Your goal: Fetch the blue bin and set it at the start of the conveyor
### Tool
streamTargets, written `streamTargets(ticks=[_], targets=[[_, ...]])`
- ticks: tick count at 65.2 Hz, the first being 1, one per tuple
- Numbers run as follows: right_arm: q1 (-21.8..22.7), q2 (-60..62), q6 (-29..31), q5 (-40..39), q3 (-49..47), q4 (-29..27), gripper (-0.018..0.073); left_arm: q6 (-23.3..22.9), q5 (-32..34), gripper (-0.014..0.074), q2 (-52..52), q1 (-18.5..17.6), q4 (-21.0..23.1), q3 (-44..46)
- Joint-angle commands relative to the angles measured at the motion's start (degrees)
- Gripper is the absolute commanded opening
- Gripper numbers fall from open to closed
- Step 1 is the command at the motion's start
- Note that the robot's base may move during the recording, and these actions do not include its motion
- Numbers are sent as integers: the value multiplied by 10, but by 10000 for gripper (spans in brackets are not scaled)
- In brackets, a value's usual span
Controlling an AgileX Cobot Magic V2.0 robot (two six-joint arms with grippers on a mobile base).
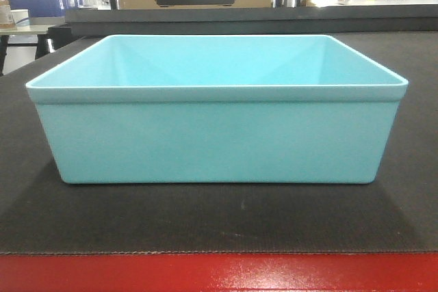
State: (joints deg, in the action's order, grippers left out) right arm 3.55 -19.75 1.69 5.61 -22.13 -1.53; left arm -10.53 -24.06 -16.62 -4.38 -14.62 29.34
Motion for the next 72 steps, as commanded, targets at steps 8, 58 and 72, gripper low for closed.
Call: streamTargets(ticks=[8, 58, 72], targets=[[3, 3, 3, -13, 1, 3, -162, 3, 7, -111, 9, 13, 26, -3], [3, 4, 3, -13, 1, 3, -162, 83, 237, -111, 166, 58, 118, -293], [3, 4, 3, -13, 1, 3, -162, 83, 237, -111, 166, 58, 118, -293]])
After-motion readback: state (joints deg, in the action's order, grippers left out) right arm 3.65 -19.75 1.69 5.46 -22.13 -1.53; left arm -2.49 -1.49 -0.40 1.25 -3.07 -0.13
